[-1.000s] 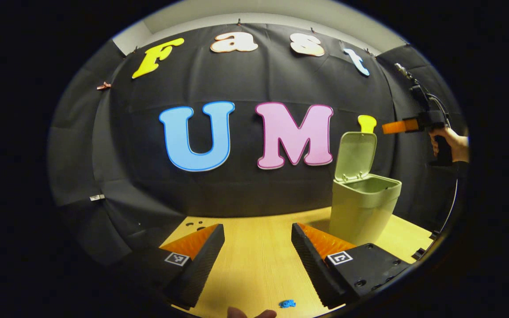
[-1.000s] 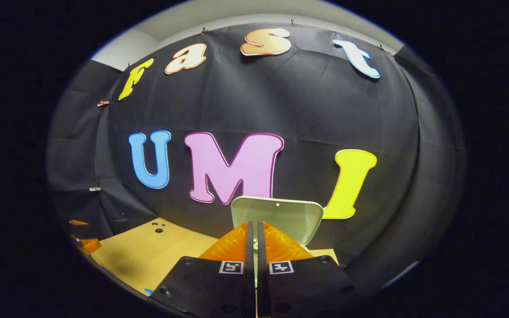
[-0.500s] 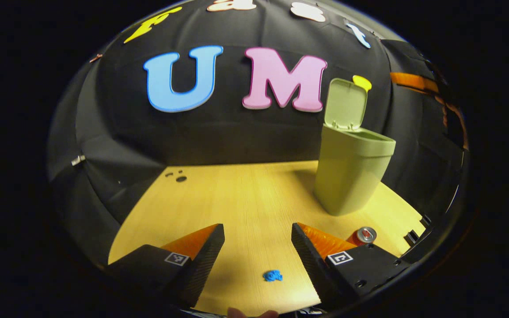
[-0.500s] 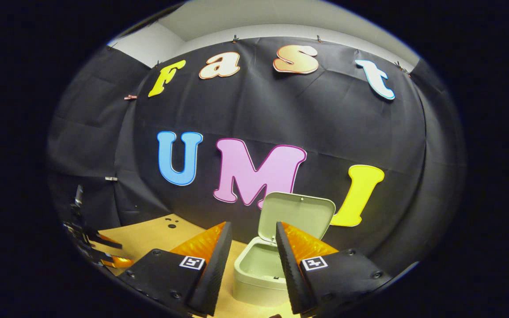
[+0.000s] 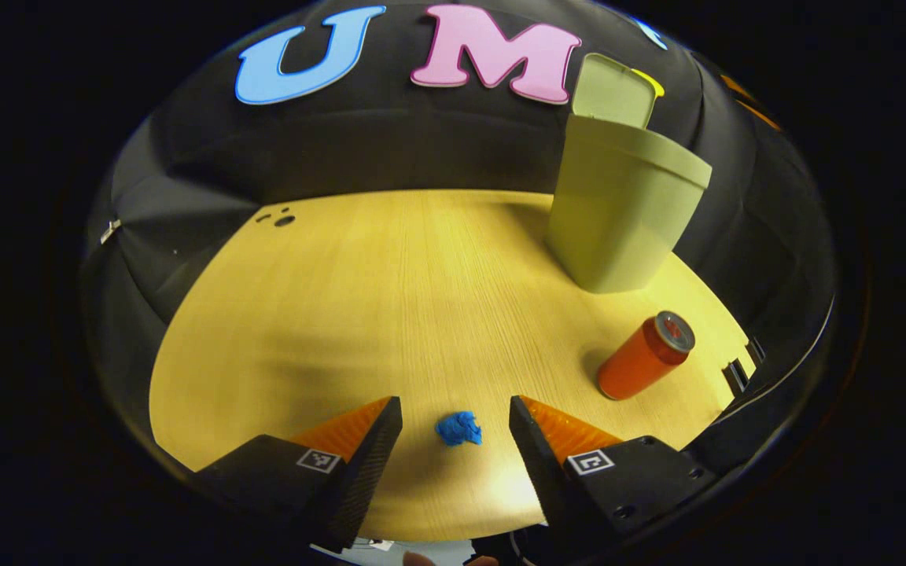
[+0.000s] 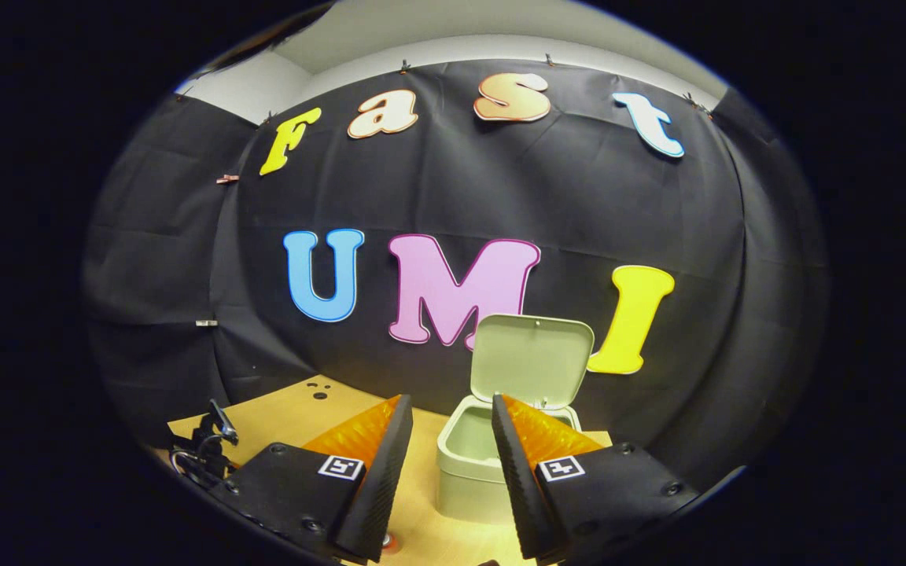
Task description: Press the lid of the desktop garbage bin to open it, pick up the crumpled paper on the desktop and throw it into the bin, then pick up the pop can on the desktop and drop it into the bin, and finally close the garbage bin lid.
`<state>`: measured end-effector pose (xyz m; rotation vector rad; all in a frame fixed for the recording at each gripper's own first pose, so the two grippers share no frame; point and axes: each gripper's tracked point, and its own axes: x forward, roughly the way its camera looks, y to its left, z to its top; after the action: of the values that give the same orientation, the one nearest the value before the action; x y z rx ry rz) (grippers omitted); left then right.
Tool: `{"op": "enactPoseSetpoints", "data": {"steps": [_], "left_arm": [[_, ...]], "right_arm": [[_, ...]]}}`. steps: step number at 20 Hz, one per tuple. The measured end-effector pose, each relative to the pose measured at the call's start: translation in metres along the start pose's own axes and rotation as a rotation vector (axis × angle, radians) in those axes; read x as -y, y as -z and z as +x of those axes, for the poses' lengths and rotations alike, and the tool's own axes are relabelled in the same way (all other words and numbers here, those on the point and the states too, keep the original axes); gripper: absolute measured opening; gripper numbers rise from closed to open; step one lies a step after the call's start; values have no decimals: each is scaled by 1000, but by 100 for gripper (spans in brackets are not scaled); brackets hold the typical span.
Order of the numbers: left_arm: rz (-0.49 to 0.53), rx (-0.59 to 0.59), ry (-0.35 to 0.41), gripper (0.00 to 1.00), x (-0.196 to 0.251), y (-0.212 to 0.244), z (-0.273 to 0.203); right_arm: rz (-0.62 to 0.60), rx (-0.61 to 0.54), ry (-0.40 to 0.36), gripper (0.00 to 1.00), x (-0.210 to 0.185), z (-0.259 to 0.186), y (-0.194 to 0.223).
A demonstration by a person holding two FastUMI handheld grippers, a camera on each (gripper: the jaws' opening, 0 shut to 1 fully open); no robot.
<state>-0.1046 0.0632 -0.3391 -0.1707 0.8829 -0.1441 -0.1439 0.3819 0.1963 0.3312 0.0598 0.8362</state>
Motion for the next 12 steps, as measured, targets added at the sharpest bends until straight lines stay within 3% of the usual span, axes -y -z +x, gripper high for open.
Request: {"op": "enactPoseSetpoints", "data": {"steps": [9, 12], "left_arm": [[26, -118, 13, 81, 5, 34, 39], [21, -136, 19, 73, 6, 39, 45]], "right_arm": [[16, -47, 66, 65, 19, -25, 16], [23, -57, 85, 66, 25, -31, 20]]}}
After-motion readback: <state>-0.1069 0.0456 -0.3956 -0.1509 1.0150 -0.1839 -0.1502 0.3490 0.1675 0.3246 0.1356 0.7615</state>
